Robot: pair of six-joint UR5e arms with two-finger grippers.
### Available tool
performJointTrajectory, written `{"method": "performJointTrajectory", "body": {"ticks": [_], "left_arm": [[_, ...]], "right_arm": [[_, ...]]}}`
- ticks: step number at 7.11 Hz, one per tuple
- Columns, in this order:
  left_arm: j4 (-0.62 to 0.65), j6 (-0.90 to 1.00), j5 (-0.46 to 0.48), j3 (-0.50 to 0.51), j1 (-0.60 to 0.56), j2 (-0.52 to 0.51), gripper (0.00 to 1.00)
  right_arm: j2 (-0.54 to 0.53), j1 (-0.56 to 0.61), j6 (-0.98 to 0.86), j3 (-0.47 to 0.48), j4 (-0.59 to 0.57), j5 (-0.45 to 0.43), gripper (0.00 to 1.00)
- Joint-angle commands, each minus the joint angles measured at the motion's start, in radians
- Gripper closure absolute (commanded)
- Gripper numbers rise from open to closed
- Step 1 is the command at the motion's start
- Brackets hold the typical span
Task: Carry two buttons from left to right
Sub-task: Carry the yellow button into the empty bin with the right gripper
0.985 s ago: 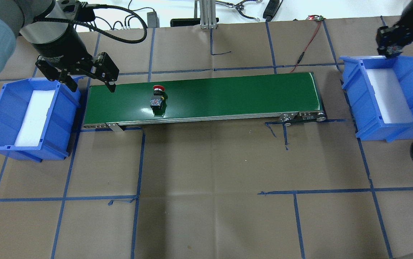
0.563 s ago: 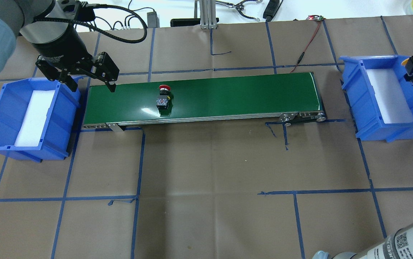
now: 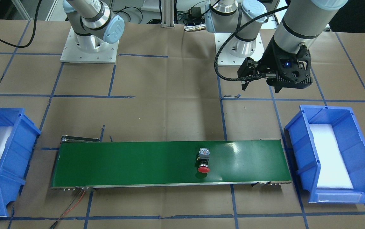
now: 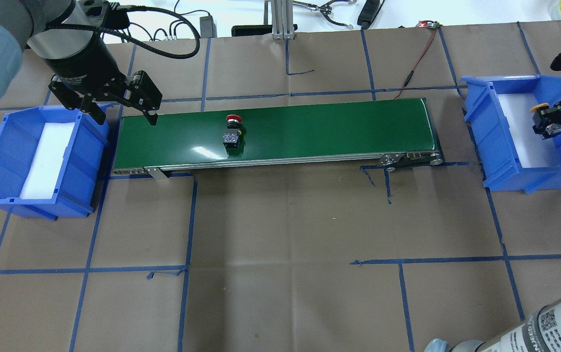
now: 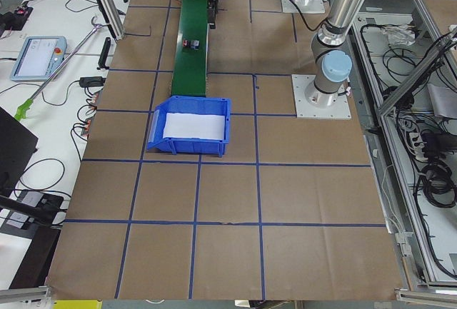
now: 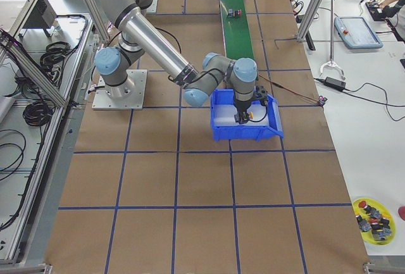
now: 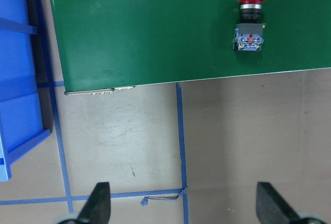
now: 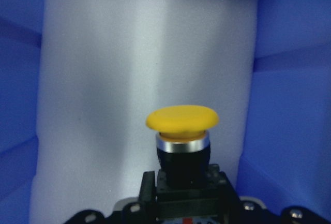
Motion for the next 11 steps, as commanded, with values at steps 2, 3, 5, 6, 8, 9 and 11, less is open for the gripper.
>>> {"method": "performJointTrajectory", "body": {"ticks": [2, 3, 5, 6, 8, 9, 11], "left_arm": [[0.0, 0.0, 0.0, 0.001, 0.0, 0.0, 0.0], [0.0, 0.0, 0.0, 0.0, 0.0, 0.0, 0.0], [0.0, 0.0, 0.0, 0.0, 0.0, 0.001, 0.0], [0.0, 0.0, 0.0, 0.0, 0.0, 0.001, 0.0], [0.0, 0.0, 0.0, 0.0, 0.0, 0.001, 0.0], [0.0, 0.0, 0.0, 0.0, 0.0, 0.001, 0.0], [0.0, 0.0, 0.0, 0.0, 0.0, 0.001, 0.0]], "right_arm": [[-0.009, 0.005, 0.007, 0.061, -0.011, 0.0, 0.96], [-0.009, 0.008, 0.007, 0.077, -0.013, 0.0, 0.96], [-0.009, 0.009, 0.009, 0.097, -0.011, 0.0, 0.95], [-0.009, 0.009, 0.009, 0.097, -0.002, -0.002, 0.92], [-0.009, 0.009, 0.01, 0.084, -0.01, 0.004, 0.08], [-0.009, 0.009, 0.01, 0.084, -0.01, 0.004, 0.01], [-0.026, 0.009, 0.018, 0.08, -0.004, 0.003, 0.01]]}}
